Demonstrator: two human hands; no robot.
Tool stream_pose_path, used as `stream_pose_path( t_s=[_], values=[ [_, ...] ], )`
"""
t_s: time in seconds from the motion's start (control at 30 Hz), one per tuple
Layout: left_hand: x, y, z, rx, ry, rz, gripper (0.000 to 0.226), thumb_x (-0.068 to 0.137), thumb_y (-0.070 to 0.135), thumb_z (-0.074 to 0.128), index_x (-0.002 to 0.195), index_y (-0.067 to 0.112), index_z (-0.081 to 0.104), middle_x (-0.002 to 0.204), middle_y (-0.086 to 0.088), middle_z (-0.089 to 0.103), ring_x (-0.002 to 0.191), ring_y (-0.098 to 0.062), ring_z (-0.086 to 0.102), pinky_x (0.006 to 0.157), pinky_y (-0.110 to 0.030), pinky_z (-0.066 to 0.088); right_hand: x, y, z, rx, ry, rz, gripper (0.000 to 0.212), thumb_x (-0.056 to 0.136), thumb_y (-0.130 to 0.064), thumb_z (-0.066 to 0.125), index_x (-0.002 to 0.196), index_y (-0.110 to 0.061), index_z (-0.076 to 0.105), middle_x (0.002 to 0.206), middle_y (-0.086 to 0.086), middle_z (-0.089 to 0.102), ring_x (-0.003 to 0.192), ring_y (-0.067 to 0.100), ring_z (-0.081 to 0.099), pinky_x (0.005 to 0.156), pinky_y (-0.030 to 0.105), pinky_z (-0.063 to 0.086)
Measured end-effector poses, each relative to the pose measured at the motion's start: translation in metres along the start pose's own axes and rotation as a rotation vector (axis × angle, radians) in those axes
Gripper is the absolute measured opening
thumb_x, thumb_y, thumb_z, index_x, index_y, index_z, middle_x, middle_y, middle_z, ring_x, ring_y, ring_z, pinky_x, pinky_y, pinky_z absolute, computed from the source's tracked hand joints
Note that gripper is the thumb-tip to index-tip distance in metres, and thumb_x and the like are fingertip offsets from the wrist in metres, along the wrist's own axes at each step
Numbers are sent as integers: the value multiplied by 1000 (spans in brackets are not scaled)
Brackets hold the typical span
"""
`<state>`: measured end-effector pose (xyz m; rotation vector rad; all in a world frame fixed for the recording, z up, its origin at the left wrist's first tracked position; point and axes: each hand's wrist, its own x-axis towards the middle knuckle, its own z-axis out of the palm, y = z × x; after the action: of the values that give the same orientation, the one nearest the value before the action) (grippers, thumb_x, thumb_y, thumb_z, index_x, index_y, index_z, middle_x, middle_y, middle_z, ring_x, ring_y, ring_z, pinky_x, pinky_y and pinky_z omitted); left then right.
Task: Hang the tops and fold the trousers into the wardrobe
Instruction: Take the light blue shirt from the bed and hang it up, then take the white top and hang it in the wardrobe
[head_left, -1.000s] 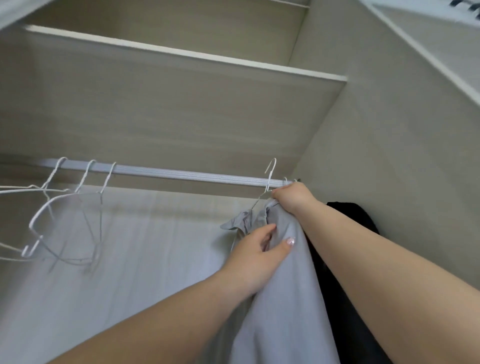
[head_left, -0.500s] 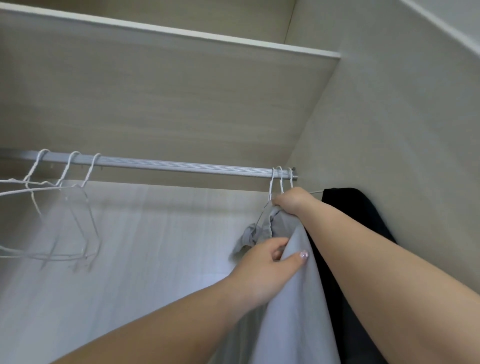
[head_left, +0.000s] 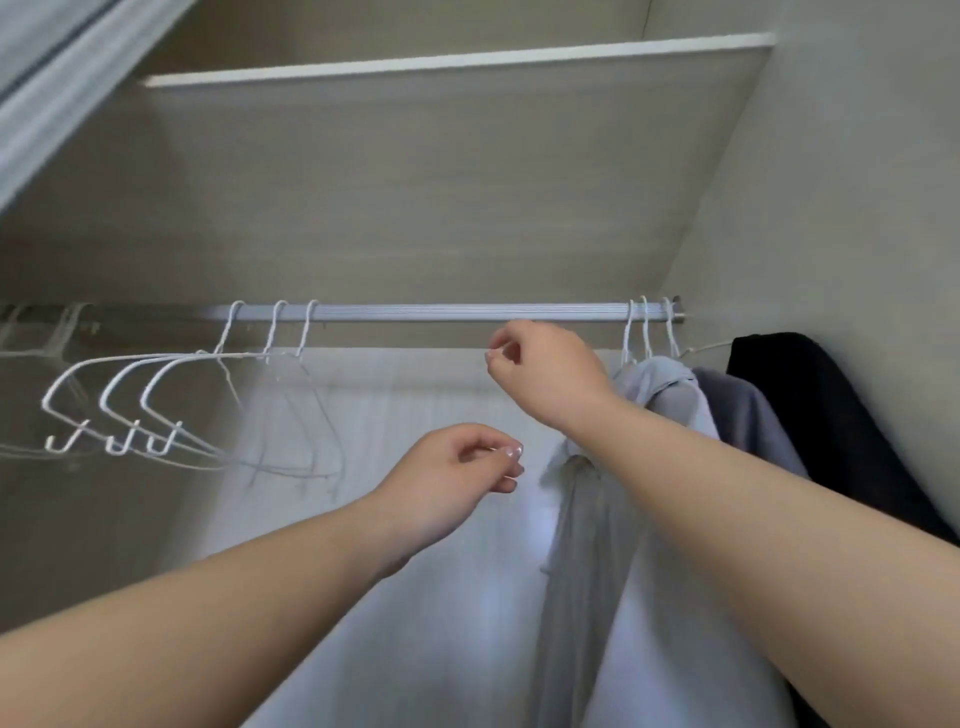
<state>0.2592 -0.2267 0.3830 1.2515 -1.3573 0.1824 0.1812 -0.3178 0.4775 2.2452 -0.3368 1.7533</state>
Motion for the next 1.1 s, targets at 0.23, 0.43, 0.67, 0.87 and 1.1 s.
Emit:
stream_pose_path(
  t_s=[0.23, 0.43, 0.67, 0.87, 1.1],
  values=[
    [-106, -19, -97, 99, 267, -219, 10, 94, 22, 57, 96, 19, 66, 93, 3, 74, 87, -8, 71, 87, -31, 48, -62, -91, 51, 779, -217, 9, 12, 92, -27, 55, 97, -29, 66, 88, -15, 64, 86, 6, 59, 73, 20, 44],
    [-259, 28, -176, 297, 533, -444, 16, 93, 21, 57, 102, 11, 66, 90, 0, 74, 89, -13, 71, 88, -31, 51, -160, -189, 43, 1200, -500, -83, 18, 92, -24, 55, 84, -35, 67, 94, -9, 71, 97, 10, 66, 93, 36, 51],
    [-425, 131, -203, 437, 781, -632, 13, 95, 15, 54, 98, 15, 67, 92, 1, 74, 87, -11, 71, 91, -33, 51, -250, -314, -34, 1548, -770, -236, 14, 87, -21, 63, 86, -35, 68, 96, -8, 71, 96, 11, 66, 93, 26, 48],
    [-592, 260, -170, 600, 1029, -842, 10, 92, 13, 58, 98, 15, 66, 87, 3, 73, 80, -7, 70, 81, -24, 54, -350, -416, -153, 1815, -1044, -444, 19, 87, -17, 64, 94, -35, 66, 100, -8, 70, 98, 9, 65, 96, 30, 48],
    [-792, 425, -79, 729, 1460, -1001, 9, 92, 11, 58, 93, 15, 66, 81, 1, 73, 71, -5, 68, 76, -24, 52, -476, -520, -331, 2050, -1338, -758, 20, 88, -14, 63, 95, -32, 65, 101, -3, 70, 97, 6, 66, 94, 25, 50]
  ],
)
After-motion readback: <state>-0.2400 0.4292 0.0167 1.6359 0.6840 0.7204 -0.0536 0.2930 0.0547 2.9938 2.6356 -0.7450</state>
